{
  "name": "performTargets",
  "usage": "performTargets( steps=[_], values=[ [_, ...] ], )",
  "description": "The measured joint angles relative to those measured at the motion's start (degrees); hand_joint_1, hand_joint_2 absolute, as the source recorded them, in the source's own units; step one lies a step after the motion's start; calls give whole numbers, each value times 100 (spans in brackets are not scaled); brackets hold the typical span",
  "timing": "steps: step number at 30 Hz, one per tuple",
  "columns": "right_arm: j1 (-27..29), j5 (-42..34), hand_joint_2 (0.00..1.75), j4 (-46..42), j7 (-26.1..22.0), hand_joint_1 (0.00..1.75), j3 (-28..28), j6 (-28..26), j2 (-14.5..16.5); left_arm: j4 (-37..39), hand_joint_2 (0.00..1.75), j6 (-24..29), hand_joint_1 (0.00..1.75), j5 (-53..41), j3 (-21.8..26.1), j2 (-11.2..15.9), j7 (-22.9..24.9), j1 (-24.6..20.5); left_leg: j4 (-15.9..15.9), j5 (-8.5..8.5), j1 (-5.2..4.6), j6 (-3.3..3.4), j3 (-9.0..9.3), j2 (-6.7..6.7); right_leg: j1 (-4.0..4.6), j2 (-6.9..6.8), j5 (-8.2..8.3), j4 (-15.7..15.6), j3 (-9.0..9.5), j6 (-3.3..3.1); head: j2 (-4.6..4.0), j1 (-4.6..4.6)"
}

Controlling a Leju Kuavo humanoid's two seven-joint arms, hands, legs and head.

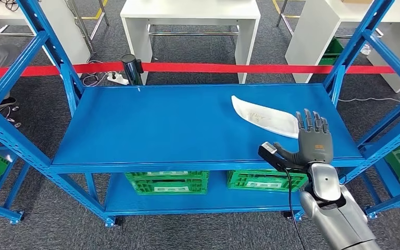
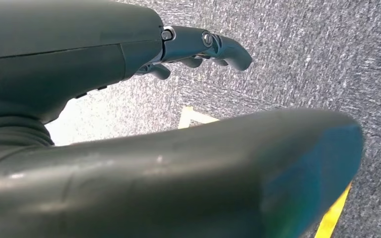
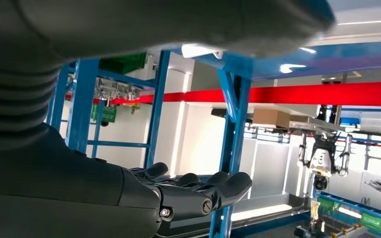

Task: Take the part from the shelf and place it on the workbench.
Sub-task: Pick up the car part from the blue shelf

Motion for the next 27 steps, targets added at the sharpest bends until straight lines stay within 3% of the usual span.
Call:
performTargets(
  steps=[2, 4, 7, 8, 9, 10, 12, 13, 14, 16, 18, 19, 21, 23, 24, 25, 27],
  values=[
    [-20, 24, 0, 1, -23, 0, -20, 14, 23, -1, 0, 0, 0, 11, 3, -1, -17, -1, -53, -11, 25, 45, 51, 1, -4, 1, 35, 81, 10, 31, 0, 1],
    [-66, 42, 0, 2, -32, 0, -34, 21, 37, -1, 0, 0, 0, 15, 4, -6, -25, -6, -104, -14, 62, 82, 143, 6, -8, -1, -82, 374, -125, 58, 1, 2],
    [-119, 50, 0, 10, -37, 0, -43, 28, 52, 0, 0, 0, 0, 13, 6, -7, -26, -12, -118, -29, 79, 80, 179, 11, -21, -3, -491, 1324, -738, 96, 1, 3],
    [-116, 50, 0, 16, -37, 0, -45, 33, 61, 0, 0, 0, 0, 11, 7, -7, -25, -10, -114, -43, 83, 67, 186, 11, -31, -3, -533, 1556, -927, 105, 1, 4],
    [-109, 50, 0, 22, -38, 0, -48, 38, 72, 1, 0, 0, 0, 9, 7, -10, -25, -6, -105, -64, 93, 46, 201, 9, -43, -4, -463, 1610, -1035, 116, 1, 3],
    [-105, 50, 0, 27, -38, 0, -53, 40, 81, 1, 0, 0, 0, 8, 8, -13, -24, -3, -93, -90, 109, 17, 225, 7, -55, -5, -271, 1424, -1018, 130, 1, 4],
    [-107, 50, 0, 34, -38, 0, -66, 43, 99, 1, 0, 0, 0, 7, 9, -15, -23, -2, -69, -153, 152, -62, 274, 3, -72, -12, 208, 689, -764, 147, 0, 3],
    [-114, 51, 0, 39, -38, 0, -71, 47, 107, -1, 0, 0, 0, 7, 10, -11, -23, -5, -61, -179, 163, -109, 293, 2, -63, -22, 279, 399, -665, 124, 0, 4],
    [-117, 53, 0, 44, -38, 0, -76, 54, 116, -3, 0, 0, 0, 7, 10, -6, -23, -8, -68, -203, 166, -161, 305, 6, -45, -30, 304, 231, -608, 81, 0, 3],
    [-117, 56, 0, 51, -40, 0, -83, 67, 136, -5, 0, 0, 0, 7, 13, -1, -22, -7, -50, -202, 153, -268, 352, 13, -22, -34, 261, 172, -593, -57, 1, -1],
    [-119, 58, 0, 51, -41, 0, -87, 70, 155, -4, 0, 0, 0, 7, 21, -4, -22, -6, 25, -222, 155, -341, 368, 22, -30, -22, 338, 160, -515, -167, 1, -7],
    [-133, 59, 0, 51, -43, 0, -88, 72, 164, -4, 0, 0, 0, 7, 28, -5, -22, -14, 164, -279, 155, -356, 300, 26, -26, -22, 333, 158, -471, -206, 1, -9],
    [-154, 58, 0, 57, -59, 0, -90, 77, 188, -3, 0, 0, 0, 8, 42, -9, -16, -36, 806, -537, 149, -375, -56, 28, -6, -22, 305, 154, -415, -277, 1, -16],
    [-154, 56, 87, 79, -96, 0, -90, 86, 219, -3, 0, 0, 0, 9, 52, -10, -10, -37, 1482, -794, 131, -371, -509, 27, 35, -15, 255, 154, -382, -335, 1, -19],
    [-150, 54, 131, 93, -113, 0, -90, 90, 234, -3, 0, 0, 0, 9, 56, -10, -13, -29, 1581, -784, 117, -346, -630, 27, 58, -8, 226, 154, -353, -356, 1, -18],
    [-148, 50, 175, 104, -125, 0, -90, 93, 244, -3, 0, 0, 0, 9, 59, -10, -21, -20, 1462, -644, 98, -309, -644, 27, 82, -1, 195, 154, -314, -369, 1, -18],
    [-150, 1, 175, 118, -164, 0, -90, 136, 269, -3, 0, 0, 0, 9, 62, -2, -40, -12, 730, -129, 36, -170, -416, 26, 121, 7, 125, 150, -224, -379, 1, -15]
  ],
)
